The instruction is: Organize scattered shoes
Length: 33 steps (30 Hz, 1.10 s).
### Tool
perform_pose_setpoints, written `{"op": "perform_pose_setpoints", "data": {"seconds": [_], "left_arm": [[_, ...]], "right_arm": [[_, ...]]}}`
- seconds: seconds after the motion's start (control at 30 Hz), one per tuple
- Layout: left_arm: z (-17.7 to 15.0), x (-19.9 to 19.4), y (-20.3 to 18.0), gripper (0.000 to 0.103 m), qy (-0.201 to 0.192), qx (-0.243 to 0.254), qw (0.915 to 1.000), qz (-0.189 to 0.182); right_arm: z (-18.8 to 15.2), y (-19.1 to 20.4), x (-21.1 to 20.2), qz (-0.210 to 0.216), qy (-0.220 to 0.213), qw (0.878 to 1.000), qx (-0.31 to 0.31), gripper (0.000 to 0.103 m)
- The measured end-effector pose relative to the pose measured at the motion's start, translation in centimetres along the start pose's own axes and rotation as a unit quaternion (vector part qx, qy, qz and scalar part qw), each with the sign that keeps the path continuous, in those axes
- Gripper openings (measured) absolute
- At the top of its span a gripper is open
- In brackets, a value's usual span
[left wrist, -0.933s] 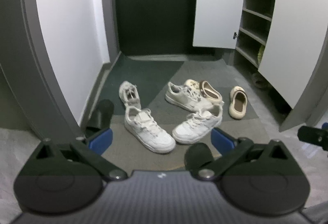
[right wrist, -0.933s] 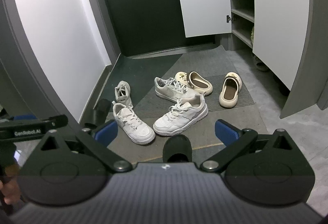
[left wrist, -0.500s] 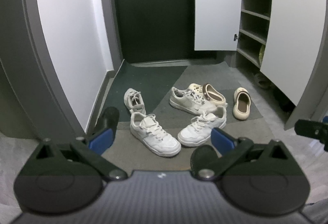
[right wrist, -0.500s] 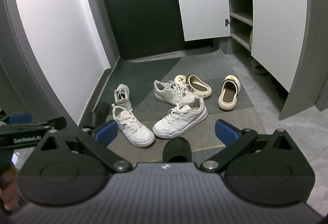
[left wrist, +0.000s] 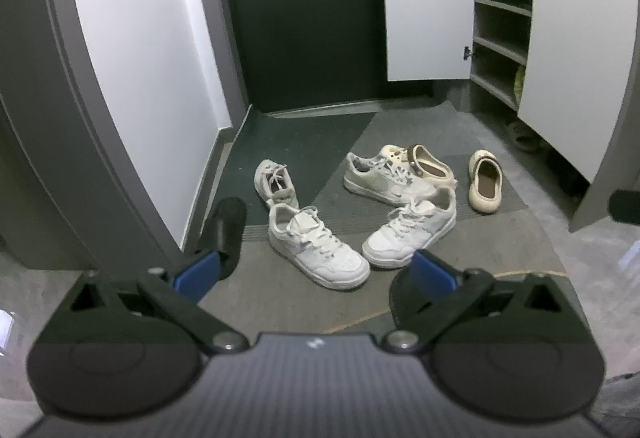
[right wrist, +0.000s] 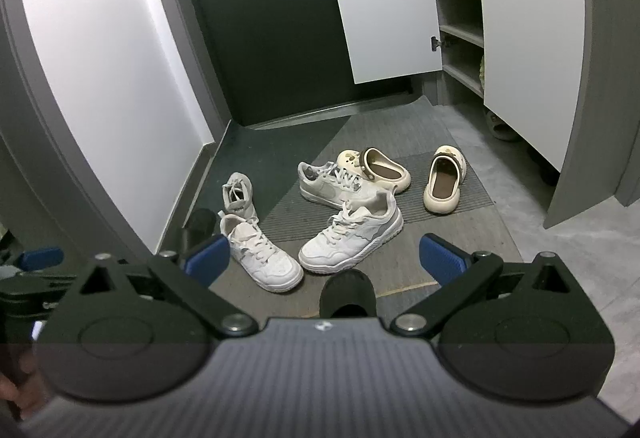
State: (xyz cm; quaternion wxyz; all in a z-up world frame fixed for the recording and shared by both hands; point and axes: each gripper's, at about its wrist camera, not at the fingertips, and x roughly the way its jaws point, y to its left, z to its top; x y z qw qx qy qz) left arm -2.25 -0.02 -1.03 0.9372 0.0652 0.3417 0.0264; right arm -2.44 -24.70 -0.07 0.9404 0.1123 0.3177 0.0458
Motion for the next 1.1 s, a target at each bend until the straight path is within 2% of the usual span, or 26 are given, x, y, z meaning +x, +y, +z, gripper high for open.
{"op": "perform_pose_setpoints", "data": {"seconds": [0.57, 0.87, 1.1], "left_arm": [[1.1, -0.8, 1.0, 0.103, -0.004, -0.002, 0.9999, -0.009], [0.7, -1.0, 1.3, 0.103, -0.002, 0.007, 0.9999, -0.011], [1.9, 0.7, 2.0, 0.103, 0.024, 0.005, 0.9969, -0.074]], "right_arm": [[0.2, 0.3, 0.4, -0.015, -0.004, 1.0, -0.011, 0.103], [0.7, 0.7, -1.2, -0.005, -0.027, 1.0, -0.006, 0.103], [1.1, 1.1, -2.3, -0.004, -0.05, 0.999, -0.007, 0.103]]}}
